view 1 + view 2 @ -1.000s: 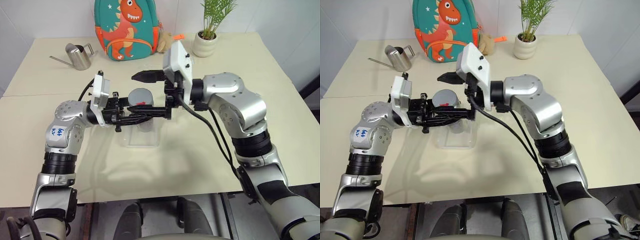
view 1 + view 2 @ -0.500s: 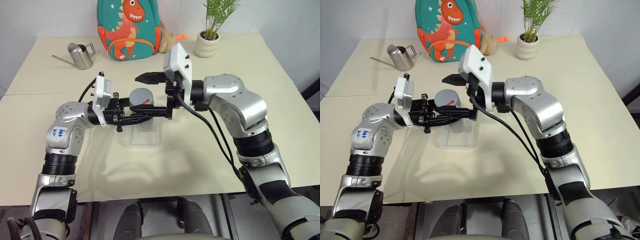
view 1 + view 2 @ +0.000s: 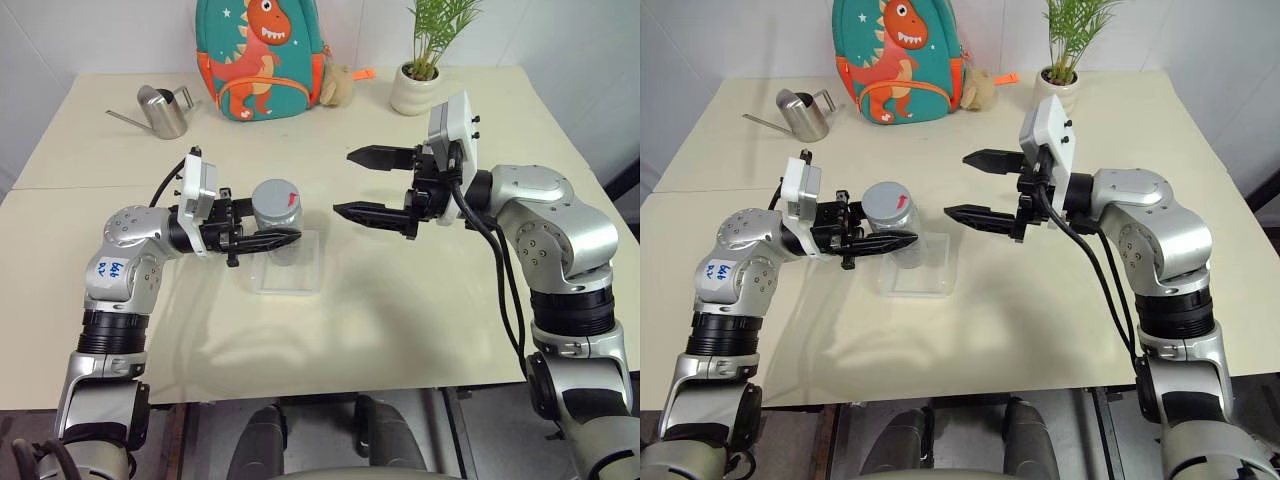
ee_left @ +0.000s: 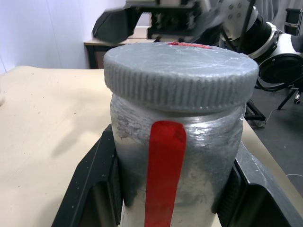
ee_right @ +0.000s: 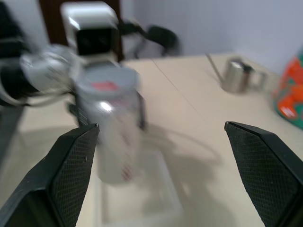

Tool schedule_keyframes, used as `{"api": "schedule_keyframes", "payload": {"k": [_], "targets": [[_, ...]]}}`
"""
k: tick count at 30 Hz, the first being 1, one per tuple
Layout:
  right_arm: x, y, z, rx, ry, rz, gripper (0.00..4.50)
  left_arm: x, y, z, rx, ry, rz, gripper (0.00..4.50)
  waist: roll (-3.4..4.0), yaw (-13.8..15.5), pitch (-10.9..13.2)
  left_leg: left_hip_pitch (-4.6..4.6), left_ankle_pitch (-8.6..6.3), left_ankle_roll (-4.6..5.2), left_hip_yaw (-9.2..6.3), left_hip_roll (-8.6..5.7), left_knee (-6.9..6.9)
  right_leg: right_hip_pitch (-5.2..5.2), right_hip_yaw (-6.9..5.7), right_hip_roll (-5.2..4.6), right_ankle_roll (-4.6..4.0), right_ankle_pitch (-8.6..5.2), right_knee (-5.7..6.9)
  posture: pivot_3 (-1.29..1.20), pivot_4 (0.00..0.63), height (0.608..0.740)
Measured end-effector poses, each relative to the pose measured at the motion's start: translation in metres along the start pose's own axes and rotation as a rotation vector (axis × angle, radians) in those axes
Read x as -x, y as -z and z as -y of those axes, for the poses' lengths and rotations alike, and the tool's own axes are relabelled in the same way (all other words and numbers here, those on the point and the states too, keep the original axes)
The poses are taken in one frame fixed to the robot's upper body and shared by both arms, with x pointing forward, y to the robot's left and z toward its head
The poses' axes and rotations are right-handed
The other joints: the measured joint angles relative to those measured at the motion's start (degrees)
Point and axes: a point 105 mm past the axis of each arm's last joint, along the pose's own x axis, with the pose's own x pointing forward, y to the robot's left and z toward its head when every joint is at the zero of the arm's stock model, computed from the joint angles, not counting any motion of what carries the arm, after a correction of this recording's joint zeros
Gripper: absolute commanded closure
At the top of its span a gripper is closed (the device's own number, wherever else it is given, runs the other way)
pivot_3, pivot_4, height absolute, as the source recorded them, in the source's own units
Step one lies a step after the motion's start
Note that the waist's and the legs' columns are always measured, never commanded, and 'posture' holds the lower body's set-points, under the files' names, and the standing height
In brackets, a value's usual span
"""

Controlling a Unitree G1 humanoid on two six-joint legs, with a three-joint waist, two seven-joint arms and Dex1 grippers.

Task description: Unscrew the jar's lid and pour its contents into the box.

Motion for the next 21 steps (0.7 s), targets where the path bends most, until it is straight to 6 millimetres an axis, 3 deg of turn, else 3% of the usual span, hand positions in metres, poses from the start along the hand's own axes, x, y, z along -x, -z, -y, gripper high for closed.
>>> {"api": "schedule_keyframes", "payload": {"k": [6, 12, 21], "targets": [[-0.038, -0.020, -0.015, 0.028, -0.074, 0.048, 0.04, -0.001, 0.000, 0.000, -0.001, 0.001, 0.002, 2.54, 0.00, 0.0, 0.0, 0.01, 0.01, 0.01, 0.00, 0.01, 0.00, 0.00, 0.02, 0.01, 0.00, 0.00, 0.02, 0.00, 0.150, 0.740], [-0.073, -0.009, -0.026, 0.017, -0.086, -0.004, 0.04, -0.004, 0.000, 0.001, 0.000, 0.006, 0.012, 2.54, 0.00, 0.4, 0.0, 0.00, 0.01, 0.01, 0.00, 0.01, 0.01, -0.01, 0.02, 0.02, 0.00, 0.00, 0.04, 0.00, 0.150, 0.740], [-0.082, 0.002, -0.017, -0.002, -0.026, -0.036, 0.04, -0.003, 0.002, -0.002, 0.012, -0.006, 0.010, 2.54, -0.01, 0.4, 0.0, -0.01, 0.01, 0.01, 0.00, 0.01, 0.02, -0.01, 0.02, 0.03, 0.00, 0.00, 0.03, 0.00, 0.150, 0.740]]}}
